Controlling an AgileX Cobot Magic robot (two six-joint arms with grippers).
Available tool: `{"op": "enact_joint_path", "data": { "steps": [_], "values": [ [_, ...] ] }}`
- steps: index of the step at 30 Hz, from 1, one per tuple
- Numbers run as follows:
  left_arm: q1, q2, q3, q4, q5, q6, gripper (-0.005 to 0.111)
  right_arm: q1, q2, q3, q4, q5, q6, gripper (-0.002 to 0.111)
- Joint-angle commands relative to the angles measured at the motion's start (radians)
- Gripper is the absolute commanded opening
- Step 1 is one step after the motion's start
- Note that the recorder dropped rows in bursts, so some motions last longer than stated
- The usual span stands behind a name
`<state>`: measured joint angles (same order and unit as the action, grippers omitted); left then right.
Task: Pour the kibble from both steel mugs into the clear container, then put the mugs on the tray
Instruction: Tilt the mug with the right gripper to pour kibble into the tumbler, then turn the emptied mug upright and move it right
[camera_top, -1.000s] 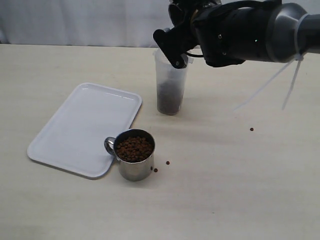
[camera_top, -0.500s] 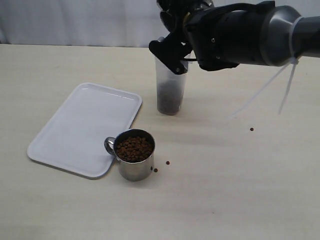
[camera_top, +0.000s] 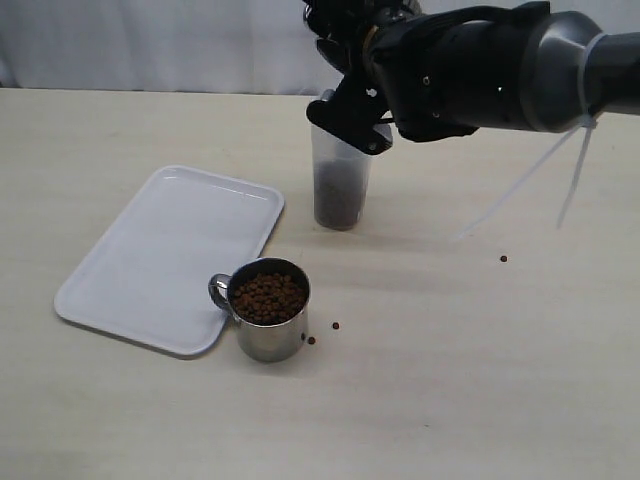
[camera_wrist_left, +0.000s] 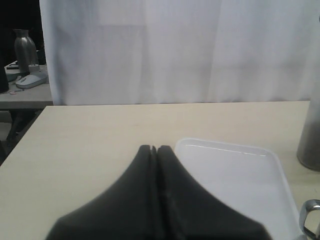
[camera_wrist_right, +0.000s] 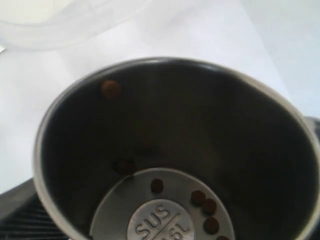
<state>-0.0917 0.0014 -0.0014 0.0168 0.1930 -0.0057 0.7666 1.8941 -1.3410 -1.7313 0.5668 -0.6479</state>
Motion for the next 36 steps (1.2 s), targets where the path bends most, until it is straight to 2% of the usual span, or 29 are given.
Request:
{"op": "enact_joint_path", "data": {
  "steps": [1,15,20,30,36],
  "values": [
    [-0.003,-0.001,0.001,-0.001,-0.005,-0.011,0.000,0.003,-0.005,-0.002,-0.013,0.002,-0.037,0.005],
    [-0.003,-0.001,0.001,-0.001,-0.005,-0.011,0.000,0.026,-0.007,-0.002,-0.013,0.010,-0.055,0.005],
    [-0.003,-0.001,0.001,-0.001,-0.005,-0.011,0.000,0.026,-0.007,-0.002,-0.013,0.085,-0.048,0.005],
    [-0.003,-0.001,0.001,-0.001,-0.008,-0.011,0.000,0.038,0.002,0.025,-0.013,0.088,-0.121,0.005],
    [-0.003,-0.001,0.001,-0.001,-0.008,-0.011,0.000,0.038,-0.002,0.025,-0.013,0.147,0.073,0.005]
  ]
}}
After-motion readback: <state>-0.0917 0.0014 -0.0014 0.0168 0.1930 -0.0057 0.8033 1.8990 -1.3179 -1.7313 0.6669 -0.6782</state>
